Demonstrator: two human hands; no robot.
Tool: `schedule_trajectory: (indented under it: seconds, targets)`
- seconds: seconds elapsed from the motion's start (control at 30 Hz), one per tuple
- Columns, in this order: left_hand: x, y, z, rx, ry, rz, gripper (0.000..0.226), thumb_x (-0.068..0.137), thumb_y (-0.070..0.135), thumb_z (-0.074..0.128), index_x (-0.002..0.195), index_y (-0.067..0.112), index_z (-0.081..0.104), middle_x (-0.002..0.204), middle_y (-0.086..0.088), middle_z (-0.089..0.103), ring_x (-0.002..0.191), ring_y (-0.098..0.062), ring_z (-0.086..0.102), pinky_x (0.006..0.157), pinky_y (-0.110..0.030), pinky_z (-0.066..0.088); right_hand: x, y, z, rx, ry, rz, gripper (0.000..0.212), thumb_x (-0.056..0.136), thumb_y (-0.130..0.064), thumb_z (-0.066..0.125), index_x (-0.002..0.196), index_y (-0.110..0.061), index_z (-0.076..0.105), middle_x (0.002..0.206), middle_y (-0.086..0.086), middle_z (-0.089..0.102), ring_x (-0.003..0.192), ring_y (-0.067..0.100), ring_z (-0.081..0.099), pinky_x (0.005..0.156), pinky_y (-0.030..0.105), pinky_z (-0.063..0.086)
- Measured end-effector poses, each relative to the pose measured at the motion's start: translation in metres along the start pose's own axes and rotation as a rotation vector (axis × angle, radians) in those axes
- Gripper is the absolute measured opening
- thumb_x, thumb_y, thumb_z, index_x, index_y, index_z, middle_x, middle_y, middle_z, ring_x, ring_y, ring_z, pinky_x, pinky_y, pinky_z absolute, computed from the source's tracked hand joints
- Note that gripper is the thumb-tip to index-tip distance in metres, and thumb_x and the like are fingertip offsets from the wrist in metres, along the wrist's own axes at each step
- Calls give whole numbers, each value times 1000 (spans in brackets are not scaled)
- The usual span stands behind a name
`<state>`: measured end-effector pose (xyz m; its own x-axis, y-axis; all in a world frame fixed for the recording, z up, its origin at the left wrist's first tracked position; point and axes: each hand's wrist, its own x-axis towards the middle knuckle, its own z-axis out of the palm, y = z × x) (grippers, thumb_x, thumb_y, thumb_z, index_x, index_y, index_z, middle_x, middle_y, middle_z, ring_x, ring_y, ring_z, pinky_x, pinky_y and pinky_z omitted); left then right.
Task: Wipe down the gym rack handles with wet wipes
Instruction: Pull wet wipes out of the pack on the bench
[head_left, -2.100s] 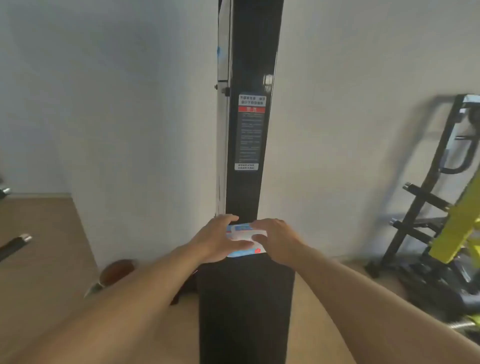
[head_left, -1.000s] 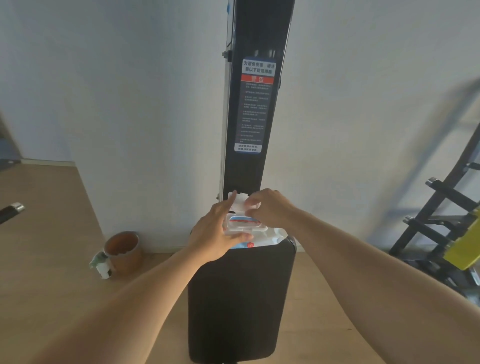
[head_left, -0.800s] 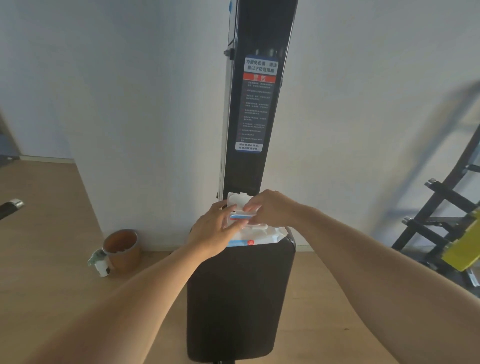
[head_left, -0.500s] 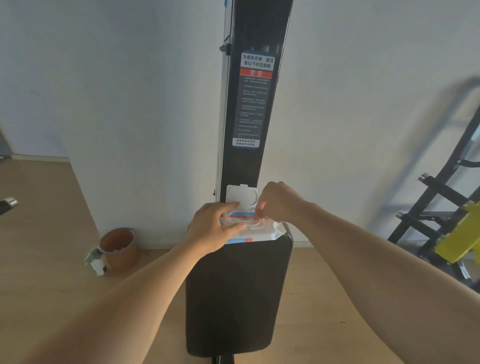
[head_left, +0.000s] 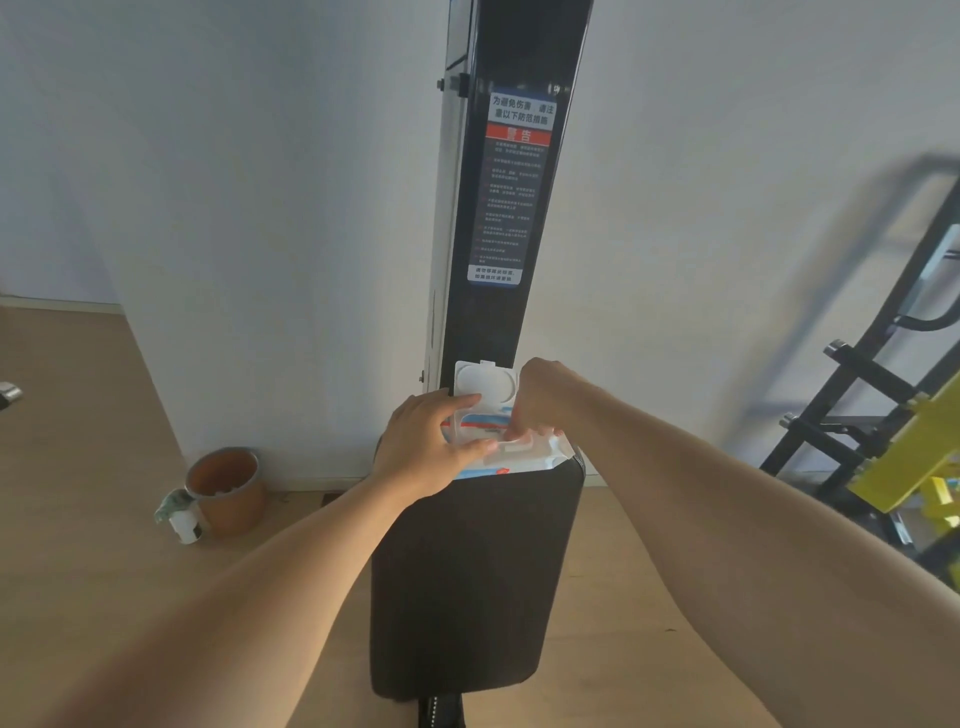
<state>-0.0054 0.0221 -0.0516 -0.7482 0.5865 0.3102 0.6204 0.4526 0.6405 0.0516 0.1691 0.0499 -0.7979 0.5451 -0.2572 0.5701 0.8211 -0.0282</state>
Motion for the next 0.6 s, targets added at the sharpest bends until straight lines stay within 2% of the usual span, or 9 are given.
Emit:
schedule_trajectory:
  seconds: [0.07, 0.13, 0.17, 0.23, 0.33, 0.37, 0.47, 0.6]
  targets:
    - [0, 0, 0, -8, -2, -3, 60, 77, 66, 68, 130, 40, 59, 138, 13, 61, 120, -12, 58, 106, -41, 50, 2, 0, -1, 64, -140, 43, 34, 82, -35, 79, 96, -15, 55, 92, 4, 67, 91, 21, 67, 88, 31, 56]
    - [-1, 0, 0, -20, -2, -9, 60, 76, 67, 67, 130, 41, 59, 137, 13, 62, 118, -12, 59, 104, -42, 51, 2, 1, -1, 160, -211, 88, 28, 86, -34, 76, 94, -12, 60, 86, 4, 65, 94, 23, 66, 97, 37, 54]
    - [-1, 0, 0, -20, -3, -10, 60, 76, 68, 67, 130, 42, 58, 137, 13, 62, 118, -12, 59, 104, -41, 52, 3, 1, 0, 193, -206, 97, 25, 87, -31, 75, 95, -11, 61, 85, 4, 64, 90, 23, 65, 97, 37, 54]
    - [-1, 0, -1, -12, -14, -8, 60, 77, 67, 68, 130, 43, 58, 138, 14, 61, 119, -12, 59, 105, -41, 51, 0, -1, 0, 191, -176, 89, 22, 90, -26, 70, 103, -10, 60, 96, 7, 64, 88, 22, 63, 95, 36, 55]
    - [-1, 0, -1, -10, -20, -13, 62, 74, 71, 66, 129, 44, 58, 137, 15, 61, 121, -12, 58, 104, -41, 51, -4, -3, -1, 159, -150, 54, 14, 94, -15, 61, 106, -10, 55, 114, 11, 63, 95, 24, 62, 94, 35, 55]
    - [0, 0, -1, -7, -24, -18, 63, 73, 73, 64, 129, 44, 58, 137, 16, 61, 121, -12, 58, 104, -41, 51, -6, -6, -3, 166, -160, 47, 13, 95, -14, 60, 106, -10, 55, 113, 11, 62, 96, 24, 62, 91, 33, 55]
    - [2, 2, -2, 21, -42, -21, 60, 75, 72, 65, 127, 41, 61, 136, 15, 63, 120, -12, 59, 102, -39, 52, -12, -20, -16, 349, -216, 22, 12, 98, -23, 59, 99, -11, 60, 100, 8, 61, 79, 18, 54, 75, 27, 48]
    - [1, 3, -4, 1, -32, -35, 51, 74, 69, 69, 113, 36, 67, 119, 16, 69, 107, -9, 62, 92, -33, 55, -22, -43, -21, 413, -222, -107, 21, 99, -27, 59, 84, -14, 64, 93, -1, 65, 81, 14, 59, 66, 22, 45]
